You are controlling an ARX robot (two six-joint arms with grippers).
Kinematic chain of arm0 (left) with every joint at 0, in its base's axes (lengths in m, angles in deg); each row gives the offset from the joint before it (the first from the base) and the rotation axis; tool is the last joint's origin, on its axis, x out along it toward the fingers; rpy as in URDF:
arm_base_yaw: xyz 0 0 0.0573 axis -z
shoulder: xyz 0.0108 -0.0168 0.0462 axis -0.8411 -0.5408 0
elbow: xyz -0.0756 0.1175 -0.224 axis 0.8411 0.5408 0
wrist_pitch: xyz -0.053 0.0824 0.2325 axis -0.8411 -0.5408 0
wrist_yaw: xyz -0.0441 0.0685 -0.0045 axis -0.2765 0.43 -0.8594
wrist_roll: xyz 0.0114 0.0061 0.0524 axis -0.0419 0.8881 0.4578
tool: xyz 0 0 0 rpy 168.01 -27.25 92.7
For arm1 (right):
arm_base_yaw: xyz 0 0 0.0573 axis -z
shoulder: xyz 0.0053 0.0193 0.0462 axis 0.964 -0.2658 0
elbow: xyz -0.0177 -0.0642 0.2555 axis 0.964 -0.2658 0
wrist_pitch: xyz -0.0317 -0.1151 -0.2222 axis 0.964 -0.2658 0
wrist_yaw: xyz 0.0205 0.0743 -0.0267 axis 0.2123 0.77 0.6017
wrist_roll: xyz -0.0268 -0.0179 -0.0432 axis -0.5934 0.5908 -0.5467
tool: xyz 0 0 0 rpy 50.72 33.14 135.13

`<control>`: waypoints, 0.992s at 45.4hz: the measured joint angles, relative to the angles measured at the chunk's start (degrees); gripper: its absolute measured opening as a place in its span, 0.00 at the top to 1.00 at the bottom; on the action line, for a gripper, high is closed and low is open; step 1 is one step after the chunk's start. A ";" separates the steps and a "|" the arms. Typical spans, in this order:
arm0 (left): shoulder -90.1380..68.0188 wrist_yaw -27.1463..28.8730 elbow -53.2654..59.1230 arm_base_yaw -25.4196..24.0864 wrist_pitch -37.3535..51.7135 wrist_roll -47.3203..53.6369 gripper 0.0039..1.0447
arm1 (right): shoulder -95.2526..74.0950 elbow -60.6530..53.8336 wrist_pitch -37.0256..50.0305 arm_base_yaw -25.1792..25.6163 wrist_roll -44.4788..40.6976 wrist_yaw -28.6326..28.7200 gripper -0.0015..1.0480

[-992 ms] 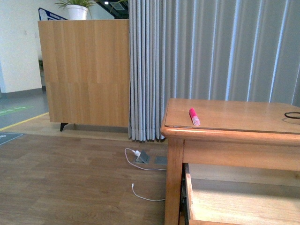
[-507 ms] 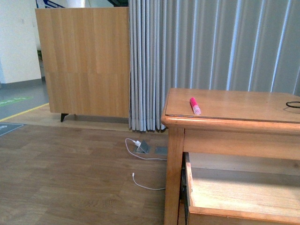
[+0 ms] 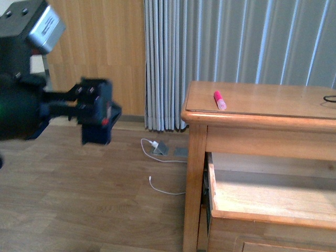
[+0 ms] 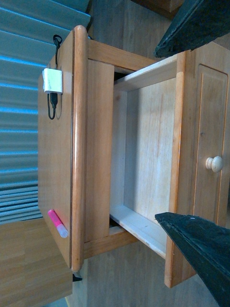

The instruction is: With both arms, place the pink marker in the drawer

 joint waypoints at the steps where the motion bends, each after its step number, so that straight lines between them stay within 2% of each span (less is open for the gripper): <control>1: -1.14 -0.15 -1.55 0.17 -0.26 0.00 0.06 | 0.00 0.00 0.00 0.00 0.00 0.00 0.08; 13: -13.68 -0.90 -19.06 2.67 -4.66 -2.01 0.06 | 0.00 0.00 0.00 0.00 0.00 0.00 0.08; 21: -24.26 0.70 -33.59 7.56 -7.85 -3.13 0.06 | 0.00 0.00 0.00 0.00 0.00 0.00 0.08; 22: -36.46 3.98 -49.96 12.50 -13.27 -5.05 0.06 | 0.00 0.00 0.00 0.00 0.00 0.02 0.08; 26: -41.57 5.51 -57.46 13.57 -16.83 -6.23 0.06 | 0.00 0.00 0.00 0.00 0.00 0.00 0.08; 33: -47.30 6.58 -66.49 14.40 -20.79 -6.67 0.06 | 0.00 0.00 0.00 0.00 0.00 0.02 0.08; 45: -52.72 9.70 -75.49 15.13 -25.79 -6.16 0.06 | 0.00 0.00 0.00 0.00 -0.02 0.00 0.08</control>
